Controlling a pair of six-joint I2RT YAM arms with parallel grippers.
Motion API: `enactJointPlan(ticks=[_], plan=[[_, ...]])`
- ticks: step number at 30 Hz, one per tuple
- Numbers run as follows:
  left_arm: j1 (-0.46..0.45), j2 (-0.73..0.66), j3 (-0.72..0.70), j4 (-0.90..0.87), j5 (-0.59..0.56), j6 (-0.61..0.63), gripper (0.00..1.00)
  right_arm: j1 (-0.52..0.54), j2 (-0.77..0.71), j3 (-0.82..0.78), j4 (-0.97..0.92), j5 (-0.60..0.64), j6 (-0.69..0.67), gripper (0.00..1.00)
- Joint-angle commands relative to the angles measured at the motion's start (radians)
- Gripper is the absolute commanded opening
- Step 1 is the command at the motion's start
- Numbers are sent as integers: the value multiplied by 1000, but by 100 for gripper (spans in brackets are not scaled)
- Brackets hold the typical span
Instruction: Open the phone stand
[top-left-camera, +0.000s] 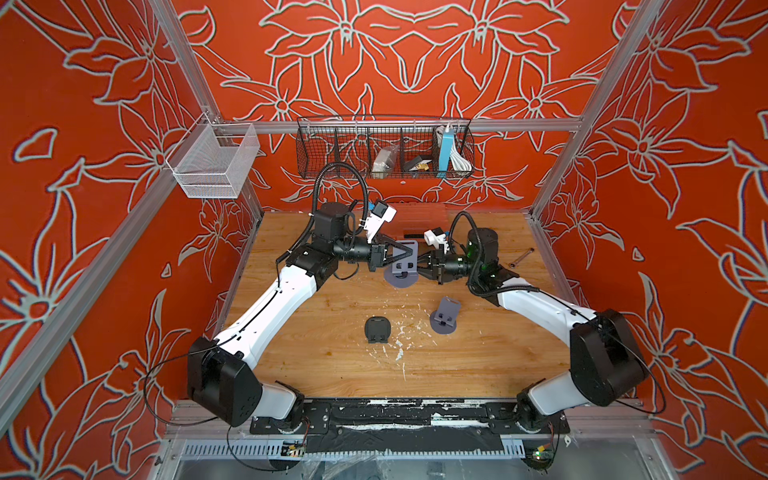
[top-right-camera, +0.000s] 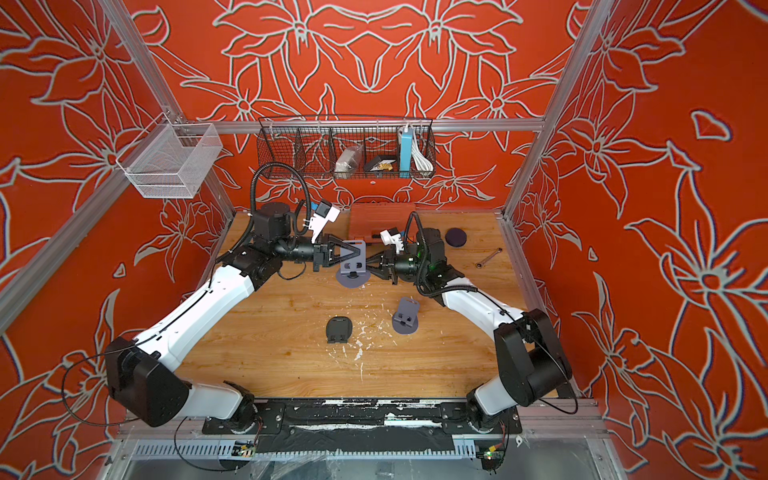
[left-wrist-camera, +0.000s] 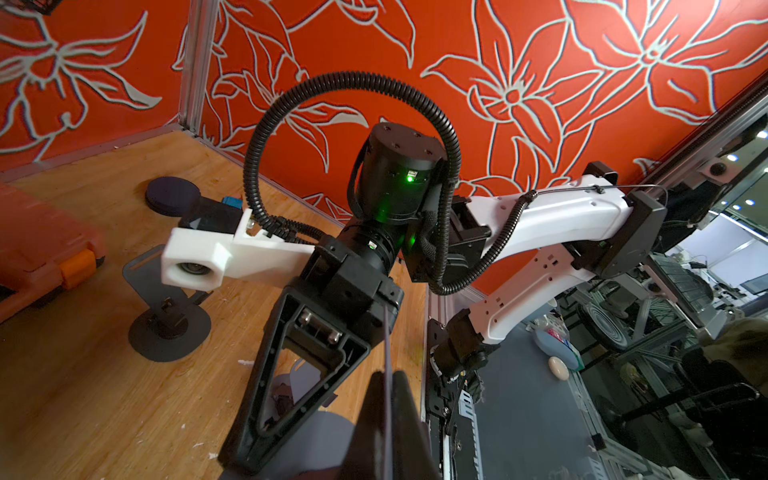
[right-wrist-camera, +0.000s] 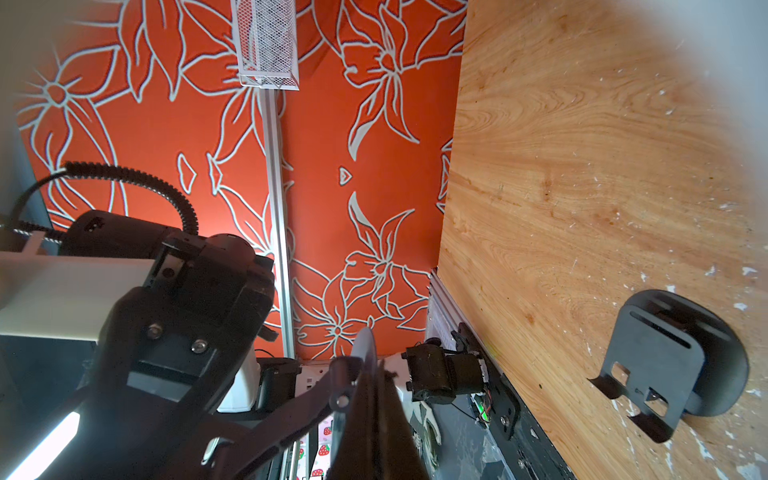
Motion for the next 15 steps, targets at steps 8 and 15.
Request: enactJointPlan(ticks=[8, 15], plan=[[47, -43, -150, 115, -43, 28, 0, -87, 15, 193, -325, -154, -284, 26], [75, -18, -117, 90, -36, 62, 0, -155, 6, 195, -488, -109, -414, 40]])
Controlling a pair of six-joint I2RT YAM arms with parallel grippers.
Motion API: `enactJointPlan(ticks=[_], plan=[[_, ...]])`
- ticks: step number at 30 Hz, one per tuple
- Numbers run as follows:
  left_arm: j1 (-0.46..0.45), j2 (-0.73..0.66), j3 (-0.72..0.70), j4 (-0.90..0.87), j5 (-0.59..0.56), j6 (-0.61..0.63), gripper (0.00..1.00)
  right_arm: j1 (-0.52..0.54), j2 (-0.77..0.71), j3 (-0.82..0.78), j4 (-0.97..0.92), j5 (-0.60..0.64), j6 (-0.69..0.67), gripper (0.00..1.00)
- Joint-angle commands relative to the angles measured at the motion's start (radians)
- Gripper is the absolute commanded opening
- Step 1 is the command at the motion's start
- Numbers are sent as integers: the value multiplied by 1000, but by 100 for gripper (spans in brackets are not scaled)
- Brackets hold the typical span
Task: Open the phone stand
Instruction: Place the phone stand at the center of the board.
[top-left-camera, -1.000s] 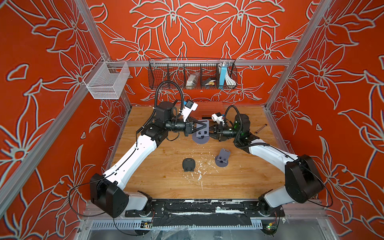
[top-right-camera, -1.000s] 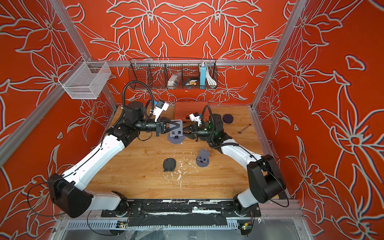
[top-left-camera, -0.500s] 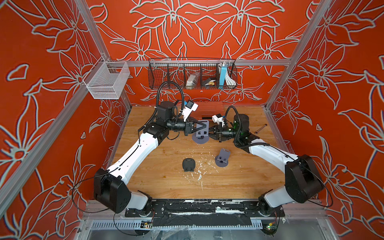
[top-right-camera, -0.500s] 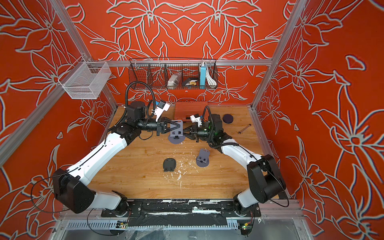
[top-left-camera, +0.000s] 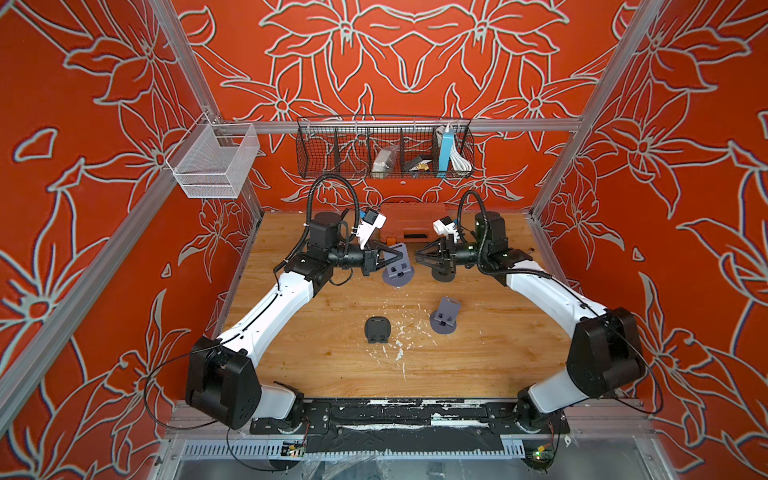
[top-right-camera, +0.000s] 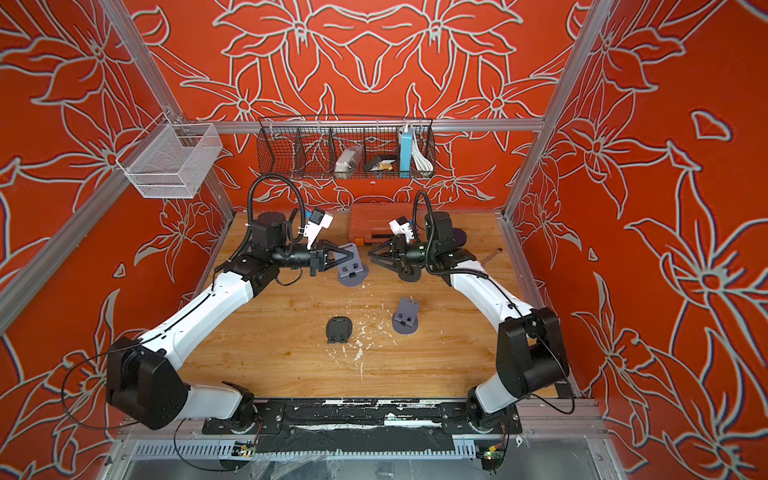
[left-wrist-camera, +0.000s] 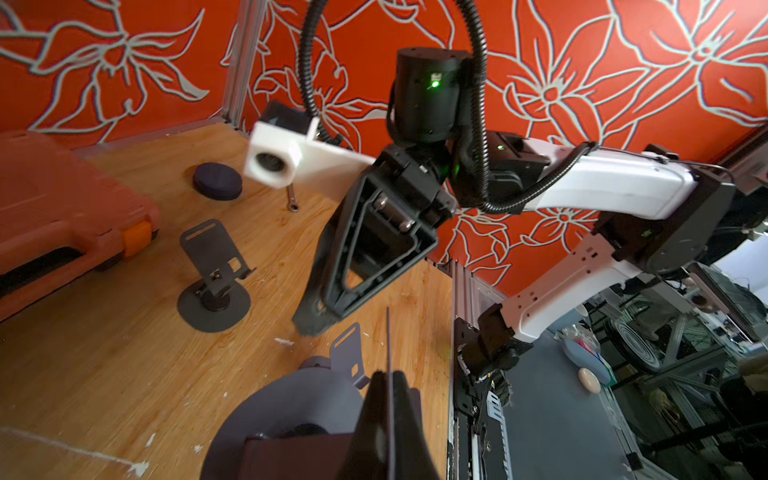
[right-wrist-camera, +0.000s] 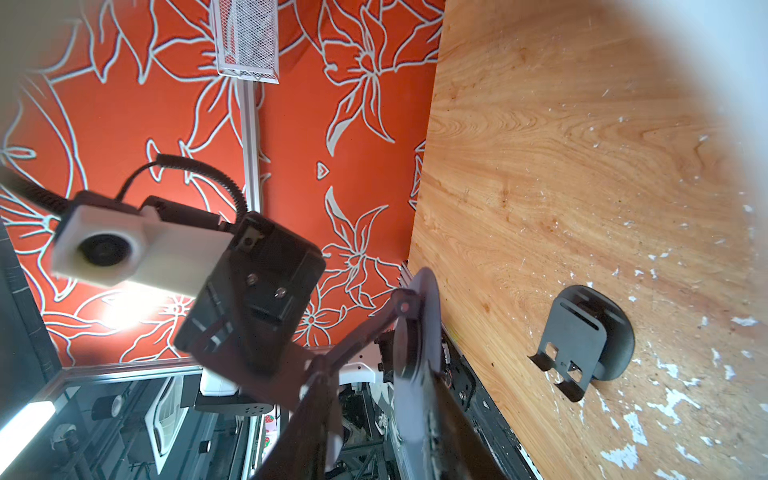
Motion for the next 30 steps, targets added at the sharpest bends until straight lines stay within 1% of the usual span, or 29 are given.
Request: enactJointPlan(ticks=[1, 3, 6, 7, 8, 10, 12, 18, 19, 21, 23, 25, 30], plan=[[16, 34, 47, -26, 7, 70, 0, -25, -29, 4, -101, 9, -111, 39], [35, 116, 132, -140, 58, 162, 0, -42, -42, -5, -137, 37, -144, 39], [71, 293, 307, -290, 202, 236, 0, -47, -52, 15, -194, 54, -192, 39], [71, 340, 350, -344, 219, 286, 0, -47, -56, 34, -232, 68, -225, 39], [71, 374, 376, -376, 222, 328, 0, -46, -63, 54, -283, 85, -264, 38], [71, 440, 395, -363, 218, 342, 0, -47, -87, 96, -393, 158, -359, 39], [72, 505, 418, -376, 222, 360, 0, -47, -109, 117, -443, 220, -404, 37], [72, 692, 478, -328, 201, 338, 0, -47, -164, 125, -456, 370, -455, 37], [72, 722, 509, -368, 200, 364, 1, -47, -166, 129, -461, 381, -461, 37], [71, 804, 619, -529, 200, 466, 3, -47, -166, 128, -464, 393, -468, 37], [69, 874, 727, -668, 186, 557, 3, -47, -157, 124, -462, 385, -467, 37], [71, 934, 817, -769, 164, 624, 2, -47, -141, 124, -454, 364, -464, 37], [81, 1082, 1017, -954, 160, 718, 2, -47, -110, 124, -445, 376, -471, 36]])
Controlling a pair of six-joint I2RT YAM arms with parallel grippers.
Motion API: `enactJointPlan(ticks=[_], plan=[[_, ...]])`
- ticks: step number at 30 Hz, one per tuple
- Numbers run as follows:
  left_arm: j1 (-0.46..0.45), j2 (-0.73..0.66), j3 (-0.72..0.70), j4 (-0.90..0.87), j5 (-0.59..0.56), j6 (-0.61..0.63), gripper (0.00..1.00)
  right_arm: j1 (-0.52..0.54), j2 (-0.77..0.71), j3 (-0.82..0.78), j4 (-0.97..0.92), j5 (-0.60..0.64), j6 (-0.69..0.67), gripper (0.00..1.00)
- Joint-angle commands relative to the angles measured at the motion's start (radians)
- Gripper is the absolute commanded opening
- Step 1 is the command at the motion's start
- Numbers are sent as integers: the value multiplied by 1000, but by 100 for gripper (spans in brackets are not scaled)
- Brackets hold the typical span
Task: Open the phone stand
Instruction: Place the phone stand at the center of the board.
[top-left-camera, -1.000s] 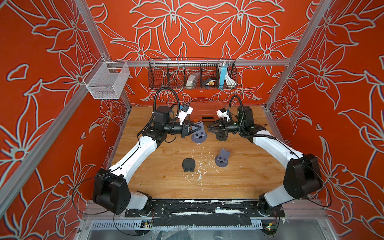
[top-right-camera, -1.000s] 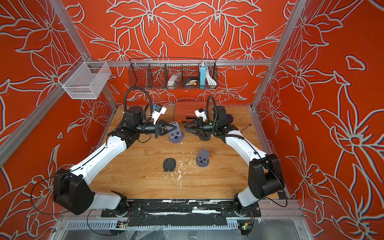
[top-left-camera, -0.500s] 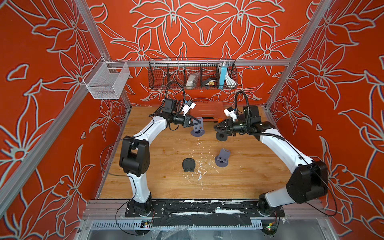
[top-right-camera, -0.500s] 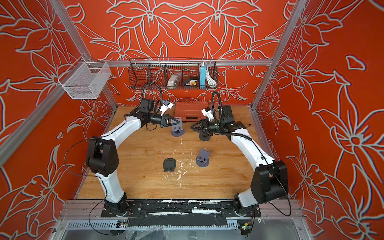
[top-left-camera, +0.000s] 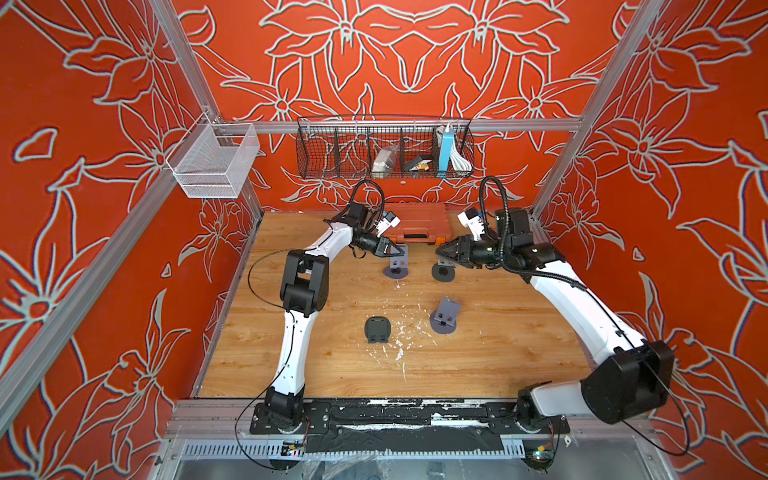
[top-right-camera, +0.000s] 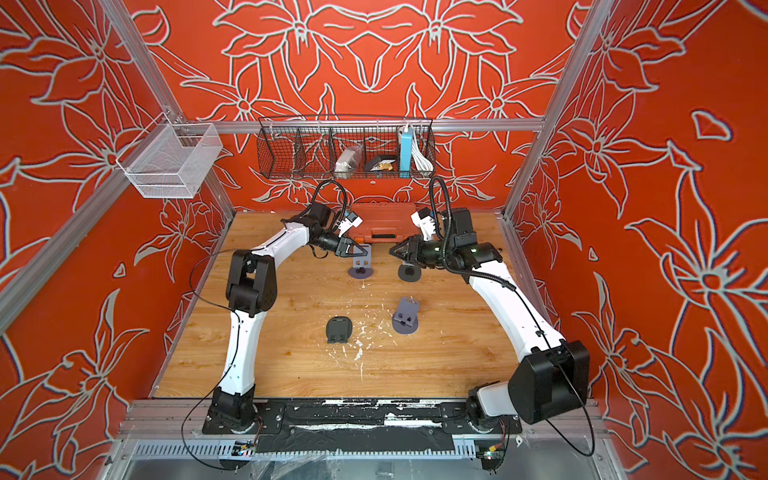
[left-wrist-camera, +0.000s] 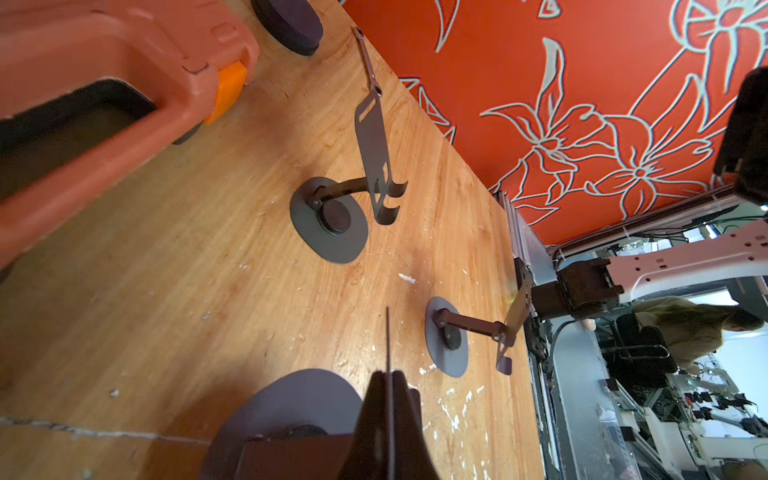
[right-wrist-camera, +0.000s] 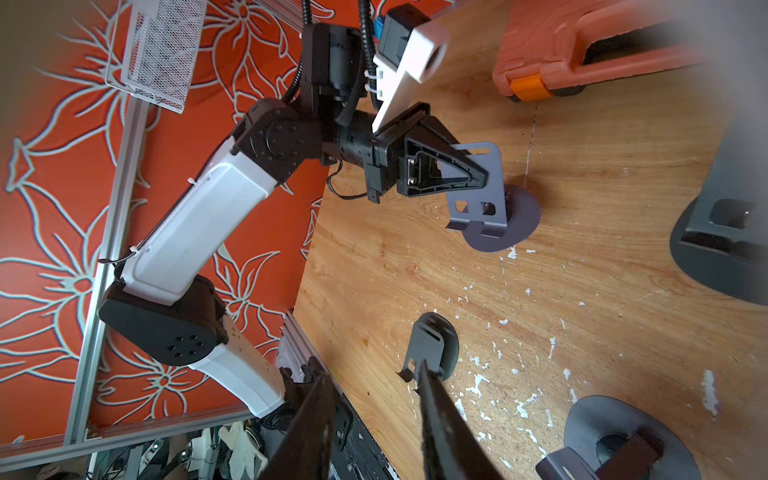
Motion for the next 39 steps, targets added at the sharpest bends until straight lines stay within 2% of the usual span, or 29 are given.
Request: enactJointPlan(ticks=[1, 5, 7, 9, 11, 14, 19, 25, 27, 30, 33, 39], plan=[[6, 78, 111, -226, 10, 151, 2, -1, 25, 19, -7, 28, -42, 36], [9, 128, 154, -256, -19, 167, 3, -1, 43, 31, -23, 55, -61, 36], [12, 149, 184, -287, -10, 173, 7, -1, 53, 33, -21, 57, -64, 36], [13, 155, 193, -287, -28, 162, 18, -1, 68, 38, -17, 47, -58, 36], [14, 148, 181, -278, -52, 155, 23, 0, 76, 42, -18, 39, -56, 37], [16, 111, 128, -223, -77, 117, 30, -1, 64, 34, -20, 36, -57, 38], [28, -9, -31, -34, -106, 11, 36, -1, 9, 1, -17, 40, -59, 39], [55, -134, -133, 111, -104, -114, 44, -1, -59, -31, -20, 45, -62, 39], [55, -171, -166, 146, -93, -149, 54, -1, -79, -46, -23, 48, -62, 39], [55, -204, -195, 169, -64, -189, 56, 0, -106, -61, -28, 54, -65, 39], [58, -246, -241, 206, -89, -256, 56, -2, -133, -63, -50, 67, -75, 39], [76, -446, -502, 381, -263, -473, 54, -1, -188, -56, -89, 79, -91, 40]])
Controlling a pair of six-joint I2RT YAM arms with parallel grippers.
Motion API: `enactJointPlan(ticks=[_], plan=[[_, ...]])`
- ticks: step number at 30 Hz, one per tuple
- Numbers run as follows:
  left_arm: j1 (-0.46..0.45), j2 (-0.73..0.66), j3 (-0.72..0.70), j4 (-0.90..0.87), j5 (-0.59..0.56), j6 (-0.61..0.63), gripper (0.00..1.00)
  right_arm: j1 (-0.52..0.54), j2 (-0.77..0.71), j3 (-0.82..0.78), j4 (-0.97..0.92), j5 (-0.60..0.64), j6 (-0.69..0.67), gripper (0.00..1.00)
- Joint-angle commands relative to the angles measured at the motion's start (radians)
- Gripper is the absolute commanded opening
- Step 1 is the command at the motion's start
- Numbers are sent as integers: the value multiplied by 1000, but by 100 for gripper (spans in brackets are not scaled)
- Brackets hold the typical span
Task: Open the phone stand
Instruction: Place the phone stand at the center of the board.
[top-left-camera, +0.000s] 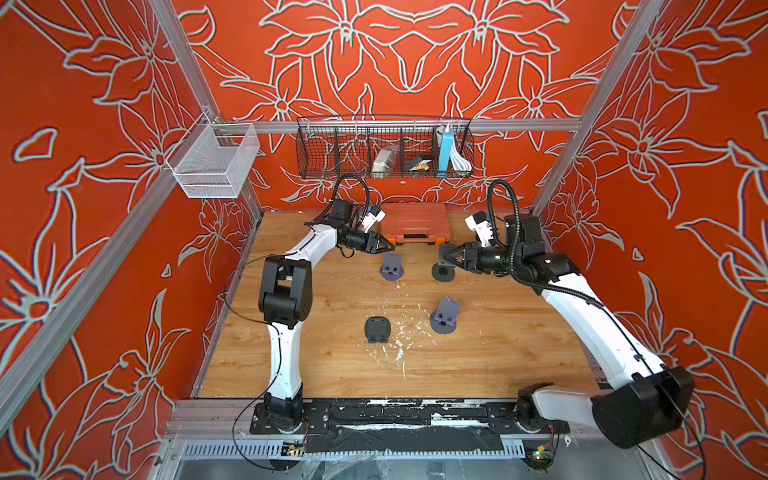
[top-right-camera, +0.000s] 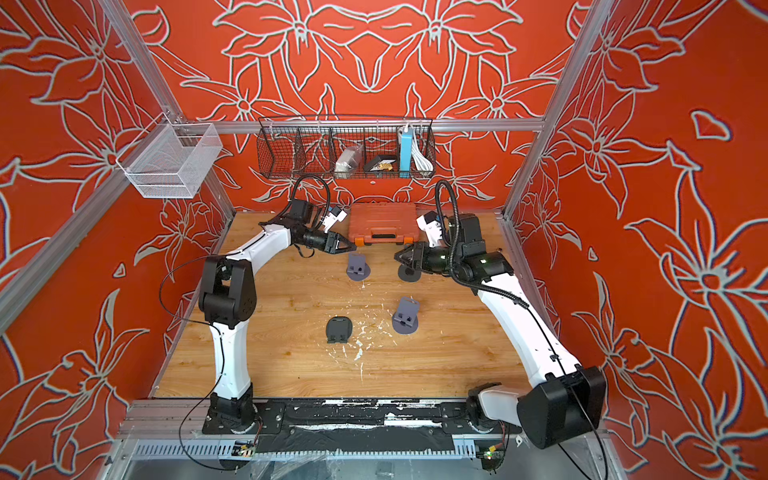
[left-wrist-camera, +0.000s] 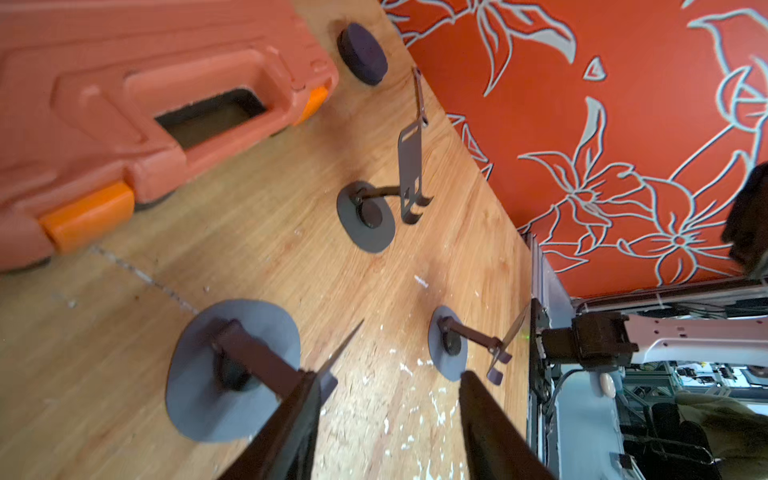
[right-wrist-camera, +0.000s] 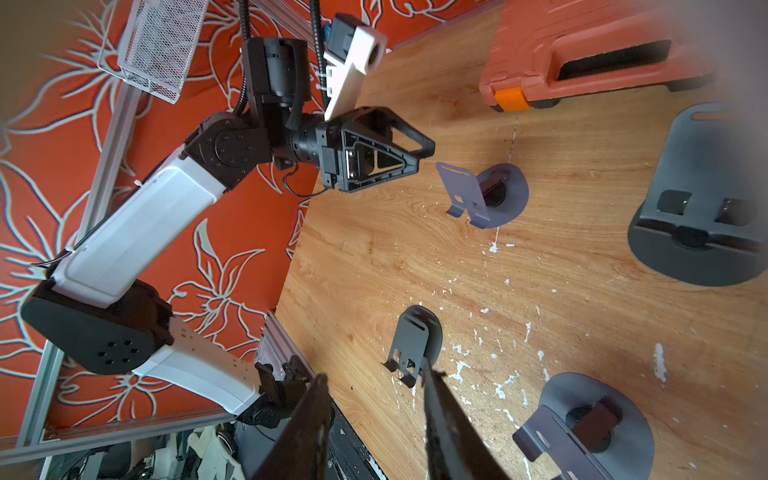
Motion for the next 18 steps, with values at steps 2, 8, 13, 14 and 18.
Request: enactJointPlan(ticks=[2, 8, 13, 14, 18], plan=[[13, -165, -128, 34, -141, -189, 53, -1, -46, 1, -46, 14, -45, 40], [-35, -408, -379, -126, -254, -232, 52, -1, -51, 10, -97, -13, -82, 39], [-91, -614, -654, -68, -311, -298, 51, 7, -53, -36, -76, -30, -77, 38], [-103, -650, -710, -29, -326, -338, 50, 13, -51, -48, -60, -37, -64, 39], [-174, -748, -854, 115, -396, -476, 49, 66, -48, -87, 36, -70, -1, 37]])
